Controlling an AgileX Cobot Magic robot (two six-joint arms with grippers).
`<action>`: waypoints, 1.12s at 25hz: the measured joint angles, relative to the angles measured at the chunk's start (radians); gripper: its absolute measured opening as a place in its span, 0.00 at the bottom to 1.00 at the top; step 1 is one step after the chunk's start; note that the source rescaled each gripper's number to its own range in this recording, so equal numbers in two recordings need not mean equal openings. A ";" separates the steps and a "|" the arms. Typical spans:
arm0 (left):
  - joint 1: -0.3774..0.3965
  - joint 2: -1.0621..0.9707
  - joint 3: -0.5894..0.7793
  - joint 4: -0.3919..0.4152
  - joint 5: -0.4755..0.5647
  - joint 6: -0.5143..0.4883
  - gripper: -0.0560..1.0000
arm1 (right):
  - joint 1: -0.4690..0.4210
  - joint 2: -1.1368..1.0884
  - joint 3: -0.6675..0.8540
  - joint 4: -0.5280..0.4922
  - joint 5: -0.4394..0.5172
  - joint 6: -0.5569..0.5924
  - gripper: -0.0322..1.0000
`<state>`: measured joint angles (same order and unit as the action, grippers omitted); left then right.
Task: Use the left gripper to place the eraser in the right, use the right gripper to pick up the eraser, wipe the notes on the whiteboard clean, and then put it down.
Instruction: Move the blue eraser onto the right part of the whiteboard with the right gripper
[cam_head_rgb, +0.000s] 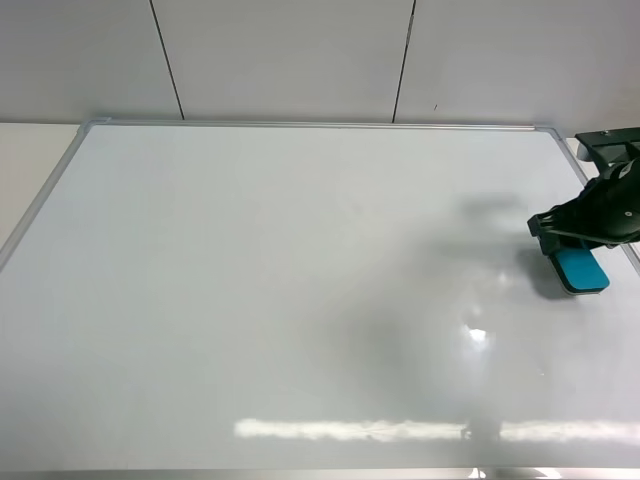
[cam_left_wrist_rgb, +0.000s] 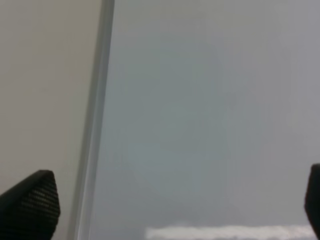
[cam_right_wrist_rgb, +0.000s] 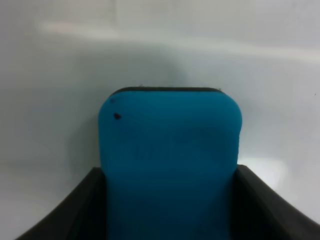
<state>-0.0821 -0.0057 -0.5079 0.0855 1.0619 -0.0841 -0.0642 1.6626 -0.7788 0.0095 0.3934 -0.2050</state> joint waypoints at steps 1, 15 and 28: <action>0.000 0.000 0.000 0.000 0.000 0.000 1.00 | 0.000 0.000 0.014 0.000 0.000 -0.002 0.07; 0.000 0.000 0.000 0.000 0.000 0.000 1.00 | 0.000 -0.001 0.077 0.071 0.002 -0.008 0.07; 0.000 0.000 0.000 0.000 0.000 0.000 1.00 | 0.000 -0.001 0.077 0.103 0.021 0.002 0.99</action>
<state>-0.0821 -0.0057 -0.5079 0.0855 1.0619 -0.0841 -0.0642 1.6612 -0.7018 0.1129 0.4147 -0.2029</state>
